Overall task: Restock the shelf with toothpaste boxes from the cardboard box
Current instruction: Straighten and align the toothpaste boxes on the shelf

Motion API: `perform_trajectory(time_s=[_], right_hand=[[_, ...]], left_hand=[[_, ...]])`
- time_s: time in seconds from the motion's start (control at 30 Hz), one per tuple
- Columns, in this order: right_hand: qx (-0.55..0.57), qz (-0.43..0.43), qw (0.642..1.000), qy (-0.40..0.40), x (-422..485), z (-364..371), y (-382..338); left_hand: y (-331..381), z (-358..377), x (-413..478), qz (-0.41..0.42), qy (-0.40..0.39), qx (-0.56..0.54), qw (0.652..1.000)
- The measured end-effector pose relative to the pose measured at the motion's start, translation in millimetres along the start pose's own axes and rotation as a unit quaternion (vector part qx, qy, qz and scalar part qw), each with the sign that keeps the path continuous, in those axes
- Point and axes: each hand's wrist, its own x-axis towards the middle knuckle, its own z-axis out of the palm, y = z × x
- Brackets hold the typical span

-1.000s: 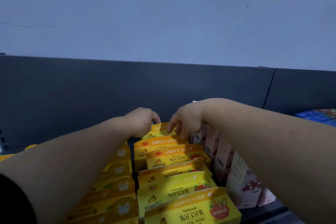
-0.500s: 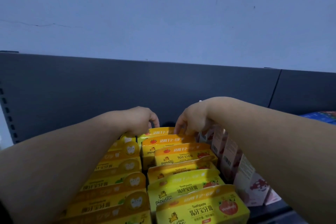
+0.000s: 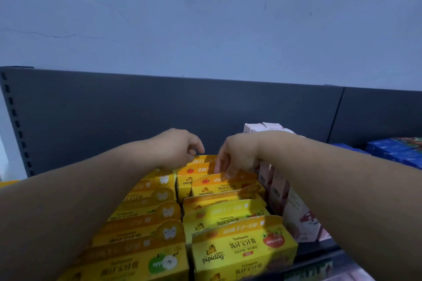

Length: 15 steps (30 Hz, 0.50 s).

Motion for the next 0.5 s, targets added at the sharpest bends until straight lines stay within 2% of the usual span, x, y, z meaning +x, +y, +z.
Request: perform_trajectory(time_s=[0.13, 0.23, 0.5], right_hand=[[-0.036, 0.002, 0.999, 0.012, 3, 6, -6], [-0.058, -0.006, 0.998, 0.023, 0, 7, -12], [-0.013, -0.033, 0.996, 0.079, -11, 13, -25]], left_hand=[[2, 4, -22, -0.005, -0.036, 0.006, 0.999], [-1, 4, -35, -0.025, -0.017, 0.014, 0.999], [-11, -1, -52, -0.073, 0.017, 0.033, 0.997]])
